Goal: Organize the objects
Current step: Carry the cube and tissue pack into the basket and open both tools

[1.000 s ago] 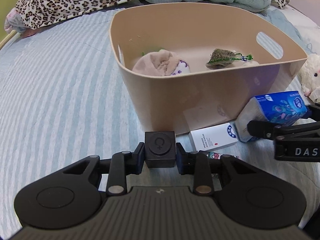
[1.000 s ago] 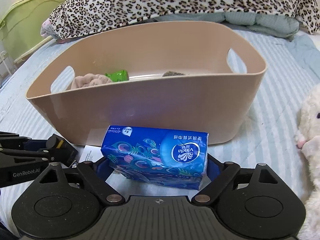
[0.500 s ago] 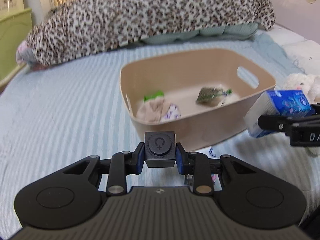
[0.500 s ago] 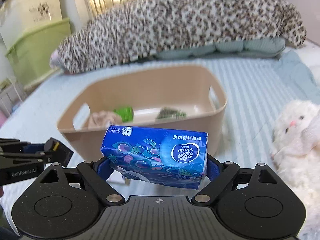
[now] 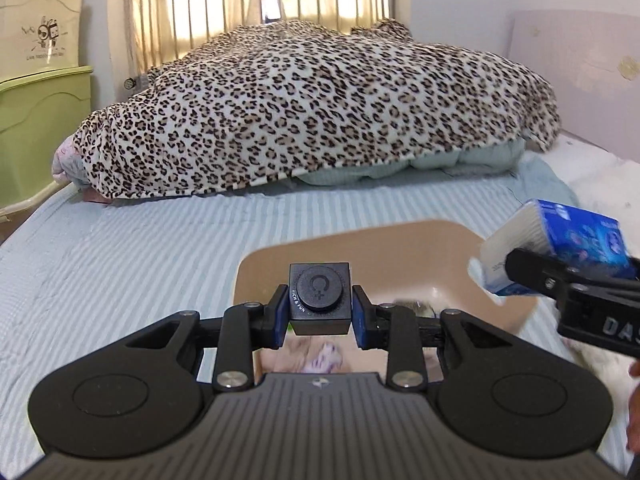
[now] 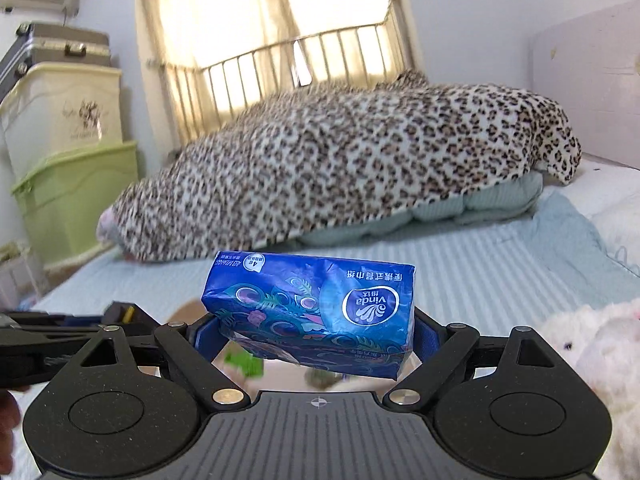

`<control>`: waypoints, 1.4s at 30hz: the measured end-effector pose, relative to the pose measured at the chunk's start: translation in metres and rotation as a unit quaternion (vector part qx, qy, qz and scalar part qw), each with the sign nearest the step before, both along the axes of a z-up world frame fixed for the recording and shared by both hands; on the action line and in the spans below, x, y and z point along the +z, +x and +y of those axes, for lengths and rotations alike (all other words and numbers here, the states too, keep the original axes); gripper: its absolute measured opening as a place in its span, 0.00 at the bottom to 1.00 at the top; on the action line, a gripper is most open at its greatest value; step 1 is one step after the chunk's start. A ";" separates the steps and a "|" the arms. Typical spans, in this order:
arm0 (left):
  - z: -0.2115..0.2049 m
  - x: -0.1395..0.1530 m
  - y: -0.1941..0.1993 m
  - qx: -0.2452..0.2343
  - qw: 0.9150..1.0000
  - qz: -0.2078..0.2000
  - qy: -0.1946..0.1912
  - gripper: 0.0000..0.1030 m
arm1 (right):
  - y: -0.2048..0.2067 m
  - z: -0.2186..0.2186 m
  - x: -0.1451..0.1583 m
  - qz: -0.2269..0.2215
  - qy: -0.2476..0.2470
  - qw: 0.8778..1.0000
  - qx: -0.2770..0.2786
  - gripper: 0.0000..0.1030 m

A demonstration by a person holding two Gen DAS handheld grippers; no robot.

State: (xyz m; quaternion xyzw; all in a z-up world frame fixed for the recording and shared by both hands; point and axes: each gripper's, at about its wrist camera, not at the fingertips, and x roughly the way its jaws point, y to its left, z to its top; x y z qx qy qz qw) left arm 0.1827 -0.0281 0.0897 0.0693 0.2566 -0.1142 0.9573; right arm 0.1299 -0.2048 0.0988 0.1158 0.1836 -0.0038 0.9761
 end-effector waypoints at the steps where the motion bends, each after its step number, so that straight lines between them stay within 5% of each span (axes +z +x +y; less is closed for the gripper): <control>1: -0.005 -0.003 0.009 0.007 1.000 -0.001 0.001 0.32 | 0.005 -0.002 -0.001 -0.005 0.001 1.000 -0.005 0.86; 10: -0.028 -0.053 0.074 0.032 0.998 0.056 0.027 0.32 | 0.056 -0.009 -0.036 0.023 -0.026 0.999 -0.028 0.86; 20: -0.030 -0.092 0.087 0.019 0.993 0.108 0.053 0.34 | 0.082 -0.002 -0.069 0.089 -0.048 0.995 -0.020 0.87; 23: -0.030 -0.091 0.086 0.022 0.992 0.111 0.054 0.49 | 0.083 0.003 -0.071 0.102 -0.060 0.993 -0.005 0.91; 25: -0.027 -0.085 0.082 0.028 0.992 0.109 0.051 0.72 | 0.081 0.002 -0.067 0.098 -0.069 0.993 -0.004 0.92; 30: -0.013 -0.068 0.073 0.033 0.993 0.108 0.031 0.76 | 0.065 -0.004 -0.054 0.078 -0.069 0.994 -0.015 1.00; 42: 0.011 -0.032 0.029 0.024 0.995 0.096 0.031 0.85 | 0.024 -0.015 -0.024 0.102 -0.044 0.994 0.018 1.00</control>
